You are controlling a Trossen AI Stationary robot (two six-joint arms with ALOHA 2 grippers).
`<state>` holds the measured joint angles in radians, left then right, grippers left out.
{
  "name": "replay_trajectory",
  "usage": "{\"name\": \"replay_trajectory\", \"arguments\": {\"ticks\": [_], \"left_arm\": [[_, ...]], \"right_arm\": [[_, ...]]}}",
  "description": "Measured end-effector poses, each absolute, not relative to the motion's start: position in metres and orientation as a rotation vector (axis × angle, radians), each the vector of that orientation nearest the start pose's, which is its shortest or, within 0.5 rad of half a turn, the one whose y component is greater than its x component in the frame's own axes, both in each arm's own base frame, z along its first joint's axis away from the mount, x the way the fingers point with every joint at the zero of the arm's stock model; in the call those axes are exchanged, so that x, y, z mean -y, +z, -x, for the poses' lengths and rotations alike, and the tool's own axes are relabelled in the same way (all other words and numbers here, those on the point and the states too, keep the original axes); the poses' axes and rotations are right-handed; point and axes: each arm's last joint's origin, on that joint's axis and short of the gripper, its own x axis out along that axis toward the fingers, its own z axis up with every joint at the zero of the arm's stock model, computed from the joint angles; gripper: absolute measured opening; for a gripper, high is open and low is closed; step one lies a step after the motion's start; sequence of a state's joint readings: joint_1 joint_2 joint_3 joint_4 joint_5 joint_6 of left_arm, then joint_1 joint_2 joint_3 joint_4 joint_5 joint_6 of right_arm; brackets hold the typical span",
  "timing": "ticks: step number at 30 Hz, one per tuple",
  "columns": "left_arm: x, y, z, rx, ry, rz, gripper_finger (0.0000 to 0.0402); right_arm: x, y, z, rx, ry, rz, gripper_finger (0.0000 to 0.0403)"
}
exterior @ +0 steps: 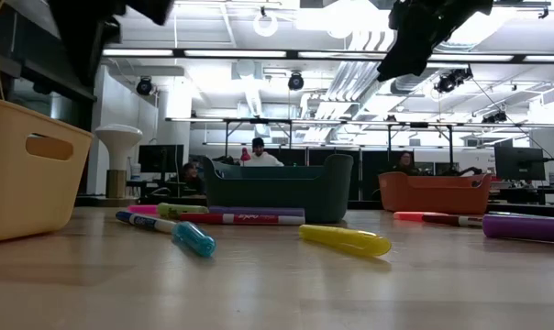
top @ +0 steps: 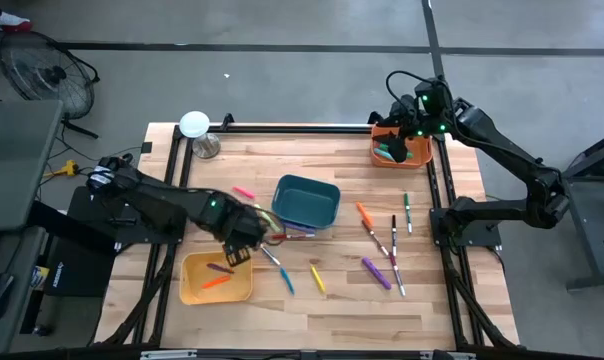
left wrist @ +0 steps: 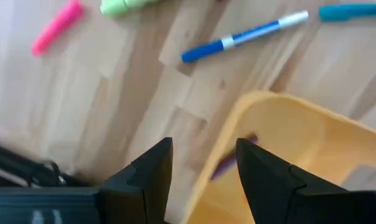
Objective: Pick & Place Markers
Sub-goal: Put the pink pen into the yellow bin
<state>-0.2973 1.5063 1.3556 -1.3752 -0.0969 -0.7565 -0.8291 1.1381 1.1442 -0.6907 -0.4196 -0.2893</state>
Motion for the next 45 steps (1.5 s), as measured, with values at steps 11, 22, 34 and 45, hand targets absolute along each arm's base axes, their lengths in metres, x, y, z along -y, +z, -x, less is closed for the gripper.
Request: {"name": "replay_trajectory", "arguments": {"ticks": [11, 22, 34, 45], "left_arm": [[0.007, 0.294, -0.263, -1.426, 0.368, 0.184, 0.014], [-0.065, 0.264, -0.255, -1.488, 0.258, 0.158, 0.0145], [-0.111, 0.23, -0.235, -1.49, 0.092, 0.034, 0.0207], [-0.139, 0.2, -0.213, -1.457, -0.031, -0.04, 0.0209]], "right_arm": [[0.159, 0.344, -0.161, -0.616, -0.31, -0.153, 0.0208], [0.158, 0.339, -0.157, -0.684, -0.398, -0.208, 0.0208], [0.159, 0.339, -0.157, -0.677, -0.468, -0.297, 0.0208], [0.159, 0.34, -0.157, -0.664, -0.475, -0.308, 0.0208]]}}
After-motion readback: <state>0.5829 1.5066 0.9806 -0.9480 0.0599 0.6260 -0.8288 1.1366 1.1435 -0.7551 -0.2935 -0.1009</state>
